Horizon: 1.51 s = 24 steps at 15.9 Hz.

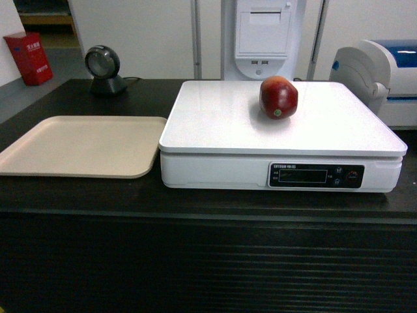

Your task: Place dark red mango on scale at checkout

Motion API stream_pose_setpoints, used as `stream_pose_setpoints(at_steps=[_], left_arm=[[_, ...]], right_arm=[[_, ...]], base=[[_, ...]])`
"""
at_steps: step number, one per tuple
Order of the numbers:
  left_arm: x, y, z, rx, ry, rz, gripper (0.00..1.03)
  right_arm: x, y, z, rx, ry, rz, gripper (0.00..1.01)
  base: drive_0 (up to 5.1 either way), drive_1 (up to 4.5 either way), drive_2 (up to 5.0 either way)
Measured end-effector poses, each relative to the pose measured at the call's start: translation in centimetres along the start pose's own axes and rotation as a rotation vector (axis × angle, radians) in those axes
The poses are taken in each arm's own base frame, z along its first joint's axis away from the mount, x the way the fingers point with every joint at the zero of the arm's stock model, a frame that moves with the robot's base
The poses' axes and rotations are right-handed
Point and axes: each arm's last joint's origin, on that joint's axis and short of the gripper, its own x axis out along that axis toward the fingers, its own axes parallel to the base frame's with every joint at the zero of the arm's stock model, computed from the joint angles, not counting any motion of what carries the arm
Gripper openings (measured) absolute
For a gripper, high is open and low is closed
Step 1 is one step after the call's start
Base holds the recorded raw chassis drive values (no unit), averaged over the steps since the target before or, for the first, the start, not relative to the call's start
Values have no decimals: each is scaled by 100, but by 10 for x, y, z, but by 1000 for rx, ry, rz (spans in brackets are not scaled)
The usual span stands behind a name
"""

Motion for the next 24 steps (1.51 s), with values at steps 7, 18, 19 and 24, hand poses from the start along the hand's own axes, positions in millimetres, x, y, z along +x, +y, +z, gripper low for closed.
stream_pose_setpoints(at_steps=[7, 18, 19, 24], left_arm=[[0, 0, 0, 0, 0, 0, 98], [0, 0, 0, 0, 0, 0, 98], [0, 0, 0, 0, 0, 0, 98], [0, 0, 0, 0, -2, 0, 98]], right_arm=[[0, 0, 0, 0, 0, 0, 98], [0, 0, 0, 0, 0, 0, 98], [0, 0, 0, 0, 0, 0, 98], [0, 0, 0, 0, -2, 0, 98]], base=[[0, 0, 0], [0, 0, 0], [0, 0, 0], [0, 0, 0]])
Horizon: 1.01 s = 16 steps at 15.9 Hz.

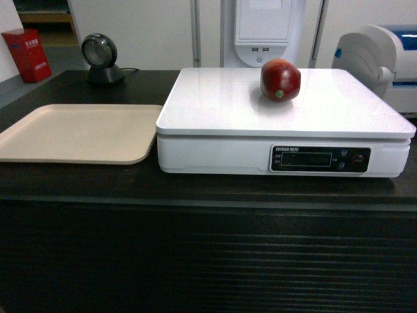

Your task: Place dark red mango on scale at checkout

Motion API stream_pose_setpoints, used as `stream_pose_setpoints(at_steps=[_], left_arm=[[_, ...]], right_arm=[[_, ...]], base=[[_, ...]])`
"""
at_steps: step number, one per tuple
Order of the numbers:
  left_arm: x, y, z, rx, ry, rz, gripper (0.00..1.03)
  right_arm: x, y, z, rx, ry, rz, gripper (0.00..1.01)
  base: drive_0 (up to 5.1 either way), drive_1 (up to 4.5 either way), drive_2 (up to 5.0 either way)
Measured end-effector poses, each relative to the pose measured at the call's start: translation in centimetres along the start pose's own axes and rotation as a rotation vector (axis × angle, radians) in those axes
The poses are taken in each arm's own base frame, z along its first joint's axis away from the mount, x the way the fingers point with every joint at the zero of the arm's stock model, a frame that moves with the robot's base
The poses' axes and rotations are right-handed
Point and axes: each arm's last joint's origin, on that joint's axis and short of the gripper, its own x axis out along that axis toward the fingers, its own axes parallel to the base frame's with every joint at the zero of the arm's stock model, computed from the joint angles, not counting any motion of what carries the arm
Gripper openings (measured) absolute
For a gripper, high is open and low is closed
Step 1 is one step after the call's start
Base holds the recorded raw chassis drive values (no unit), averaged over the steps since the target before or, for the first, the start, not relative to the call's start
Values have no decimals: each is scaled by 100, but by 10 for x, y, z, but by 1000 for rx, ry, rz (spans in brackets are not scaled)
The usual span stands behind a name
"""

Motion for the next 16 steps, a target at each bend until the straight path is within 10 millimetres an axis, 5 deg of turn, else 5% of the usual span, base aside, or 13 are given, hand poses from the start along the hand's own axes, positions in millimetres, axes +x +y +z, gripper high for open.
stream_pose_setpoints(at_steps=[16], left_arm=[[0, 0, 0, -1, 2, 0, 98]], right_arm=[[0, 0, 0, -1, 2, 0, 98]], base=[[0, 0, 0]])
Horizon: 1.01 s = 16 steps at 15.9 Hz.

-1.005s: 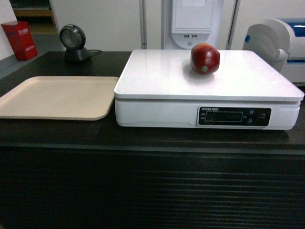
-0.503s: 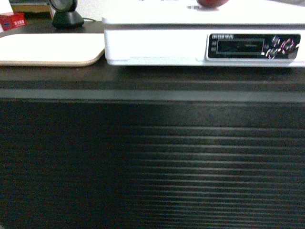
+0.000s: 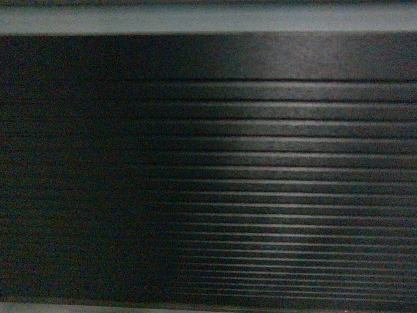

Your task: Place dark red mango on scale at checkout

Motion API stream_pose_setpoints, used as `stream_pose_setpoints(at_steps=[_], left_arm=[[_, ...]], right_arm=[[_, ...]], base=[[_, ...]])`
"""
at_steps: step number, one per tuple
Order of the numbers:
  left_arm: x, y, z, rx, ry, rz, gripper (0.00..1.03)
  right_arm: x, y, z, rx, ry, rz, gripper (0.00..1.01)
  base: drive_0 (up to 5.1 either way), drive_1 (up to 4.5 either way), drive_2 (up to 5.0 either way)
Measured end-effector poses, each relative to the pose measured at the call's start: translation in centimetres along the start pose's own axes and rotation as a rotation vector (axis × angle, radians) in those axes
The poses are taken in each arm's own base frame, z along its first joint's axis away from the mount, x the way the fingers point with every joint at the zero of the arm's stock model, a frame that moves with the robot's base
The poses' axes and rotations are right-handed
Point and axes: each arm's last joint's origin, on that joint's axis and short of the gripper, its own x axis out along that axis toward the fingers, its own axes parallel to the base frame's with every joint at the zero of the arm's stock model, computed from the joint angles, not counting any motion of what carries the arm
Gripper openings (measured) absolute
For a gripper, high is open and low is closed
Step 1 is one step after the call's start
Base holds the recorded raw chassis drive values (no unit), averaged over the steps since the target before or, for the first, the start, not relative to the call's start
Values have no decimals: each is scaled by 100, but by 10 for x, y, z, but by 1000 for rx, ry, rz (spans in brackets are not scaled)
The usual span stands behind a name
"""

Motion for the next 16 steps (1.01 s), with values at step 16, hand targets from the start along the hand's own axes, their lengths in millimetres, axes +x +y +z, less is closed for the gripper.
stream_pose_setpoints(at_steps=[16], left_arm=[[0, 0, 0, 0, 2, -1, 98]], right_arm=[[0, 0, 0, 1, 2, 0, 98]], base=[[0, 0, 0]])
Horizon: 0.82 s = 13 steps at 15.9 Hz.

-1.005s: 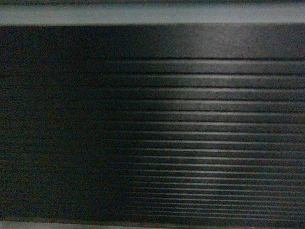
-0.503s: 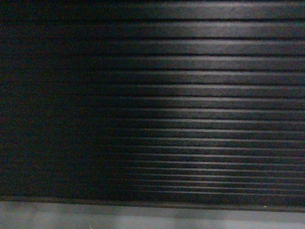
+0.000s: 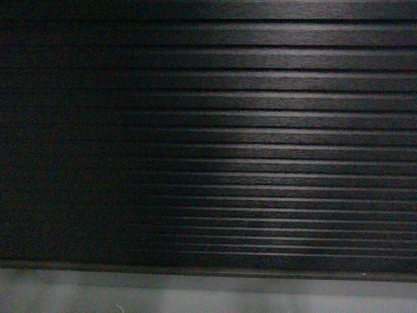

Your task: Place dark red mango on scale at checkout

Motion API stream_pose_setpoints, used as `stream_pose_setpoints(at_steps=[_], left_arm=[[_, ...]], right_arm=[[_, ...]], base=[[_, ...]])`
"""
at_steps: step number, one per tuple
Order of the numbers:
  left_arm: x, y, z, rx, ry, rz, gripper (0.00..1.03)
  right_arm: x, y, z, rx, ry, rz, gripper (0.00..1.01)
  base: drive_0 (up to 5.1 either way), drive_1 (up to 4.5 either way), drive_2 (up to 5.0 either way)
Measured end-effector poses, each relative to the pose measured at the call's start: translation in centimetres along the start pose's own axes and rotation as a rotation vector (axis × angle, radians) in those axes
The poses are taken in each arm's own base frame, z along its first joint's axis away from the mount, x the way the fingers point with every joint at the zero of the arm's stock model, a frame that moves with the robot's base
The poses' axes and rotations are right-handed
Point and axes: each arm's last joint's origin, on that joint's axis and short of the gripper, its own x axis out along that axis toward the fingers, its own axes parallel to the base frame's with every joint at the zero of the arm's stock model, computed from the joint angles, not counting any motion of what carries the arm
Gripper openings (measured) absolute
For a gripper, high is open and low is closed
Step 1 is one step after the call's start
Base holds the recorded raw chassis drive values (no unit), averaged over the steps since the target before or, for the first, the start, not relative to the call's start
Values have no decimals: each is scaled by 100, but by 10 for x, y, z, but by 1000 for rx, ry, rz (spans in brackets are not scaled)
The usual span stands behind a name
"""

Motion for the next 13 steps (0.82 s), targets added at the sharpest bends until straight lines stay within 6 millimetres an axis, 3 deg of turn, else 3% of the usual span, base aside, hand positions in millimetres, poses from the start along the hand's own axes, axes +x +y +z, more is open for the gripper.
stream_pose_setpoints(at_steps=[13], left_arm=[[0, 0, 0, 0, 0, 0, 98]], right_arm=[[0, 0, 0, 0, 0, 0, 98]], base=[[0, 0, 0]])
